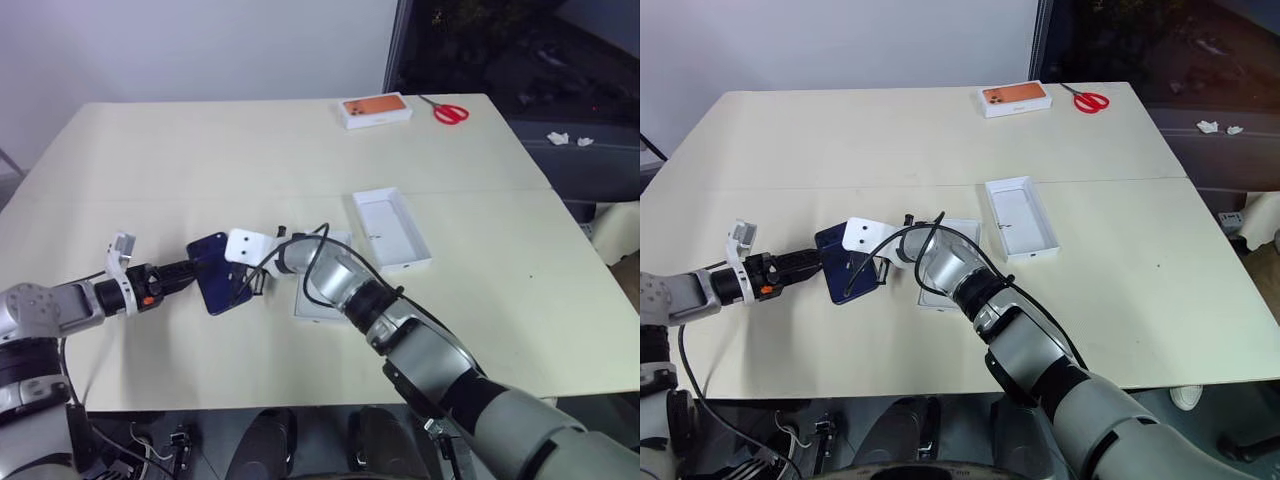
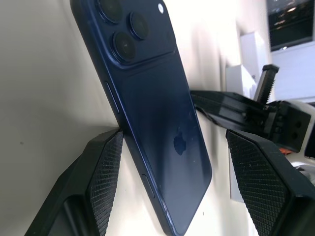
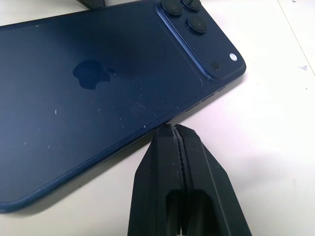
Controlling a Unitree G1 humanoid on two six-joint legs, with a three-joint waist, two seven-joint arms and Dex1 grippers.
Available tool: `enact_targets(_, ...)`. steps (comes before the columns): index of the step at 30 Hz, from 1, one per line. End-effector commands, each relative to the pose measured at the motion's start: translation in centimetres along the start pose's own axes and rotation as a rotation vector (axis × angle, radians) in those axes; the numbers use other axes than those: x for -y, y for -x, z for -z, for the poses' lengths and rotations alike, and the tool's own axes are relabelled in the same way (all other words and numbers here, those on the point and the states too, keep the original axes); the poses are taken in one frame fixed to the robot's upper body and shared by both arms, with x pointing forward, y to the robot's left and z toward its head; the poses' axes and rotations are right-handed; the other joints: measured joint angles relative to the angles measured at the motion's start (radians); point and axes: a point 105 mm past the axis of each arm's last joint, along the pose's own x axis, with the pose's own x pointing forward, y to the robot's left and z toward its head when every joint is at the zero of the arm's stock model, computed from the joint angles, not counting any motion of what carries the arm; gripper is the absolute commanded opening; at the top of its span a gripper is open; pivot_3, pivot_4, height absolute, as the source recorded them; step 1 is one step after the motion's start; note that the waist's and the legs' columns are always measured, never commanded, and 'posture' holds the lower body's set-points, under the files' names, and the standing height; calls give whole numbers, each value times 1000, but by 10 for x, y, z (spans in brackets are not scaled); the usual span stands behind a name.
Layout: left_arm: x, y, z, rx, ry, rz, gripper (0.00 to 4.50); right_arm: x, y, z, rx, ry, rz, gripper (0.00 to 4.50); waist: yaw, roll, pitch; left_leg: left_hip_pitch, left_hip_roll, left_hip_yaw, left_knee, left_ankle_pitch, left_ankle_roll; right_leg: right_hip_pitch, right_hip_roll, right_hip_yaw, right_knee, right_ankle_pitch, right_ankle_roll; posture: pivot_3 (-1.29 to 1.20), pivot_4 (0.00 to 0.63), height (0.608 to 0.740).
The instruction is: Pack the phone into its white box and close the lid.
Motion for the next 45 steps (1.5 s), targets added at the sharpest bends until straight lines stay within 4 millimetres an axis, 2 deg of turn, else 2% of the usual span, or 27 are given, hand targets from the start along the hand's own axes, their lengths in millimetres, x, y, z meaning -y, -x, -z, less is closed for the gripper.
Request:
enact_targets(1,1,1,1,-19,4,-48,3504,0,0,-18,49,40,-10,30,-3,0,0,0,0,0,0,0,0,0,0,0,0,0,0,0,150,740)
enact_targets(5,-2,-4,0,0,18,-116,3504,0,0,-17,46,41,-11,30,-7,0,0,0,0,0,0,0,0,0,0,0,0,0,0,0,150,740)
enact_targets(9,-4,-19,10,-3,43,-129,3504,0,0,-17,44,45,-15,30,-5,0,-1,0,0,0,0,0,0,0,0,0,0,0,0,0,150,740)
enact_targets(12,-5,-31,21,-3,93,-100,3504,-2,0,-16,42,48,-26,30,3,2,-2,1,0,0,0,0,0,1,0,0,0,0,0,0,150,740)
enact_targets(16,8,-42,29,-11,137,-1,3504,-4,0,-14,38,45,-34,30,9,2,-2,4,0,0,0,0,1,5,0,0,0,0,0,0,150,740)
enact_targets(19,16,-41,22,9,131,35,3504,-3,1,-13,34,43,-29,30,9,2,-3,4,0,0,0,0,0,5,-1,0,-1,0,0,0,150,740)
enact_targets(24,8,-34,19,29,126,1,3504,0,2,-12,33,40,-21,30,2,2,-3,4,0,0,-1,0,0,4,0,0,-1,0,0,0,150,740)
enact_targets(32,7,-24,18,79,139,63,3504,5,4,-8,24,36,-6,30,-12,2,-2,2,0,0,-1,1,-2,2,0,0,-1,0,0,0,150,740)
enact_targets(35,7,-24,22,71,148,72,2700,5,5,-8,23,38,-5,0,-16,2,-2,2,0,0,-1,1,-1,2,0,0,-1,0,0,0,150,740)
enact_targets(43,-4,-23,31,78,204,78,2700,7,6,-8,22,45,2,0,-20,2,-2,2,0,0,-2,0,-1,2,0,0,-1,0,0,0,150,740)
enact_targets(45,-6,-24,31,87,214,71,2131,7,6,-8,22,46,2,0,-20,2,-2,2,0,0,-2,0,-1,2,0,0,-1,0,0,0,150,740)
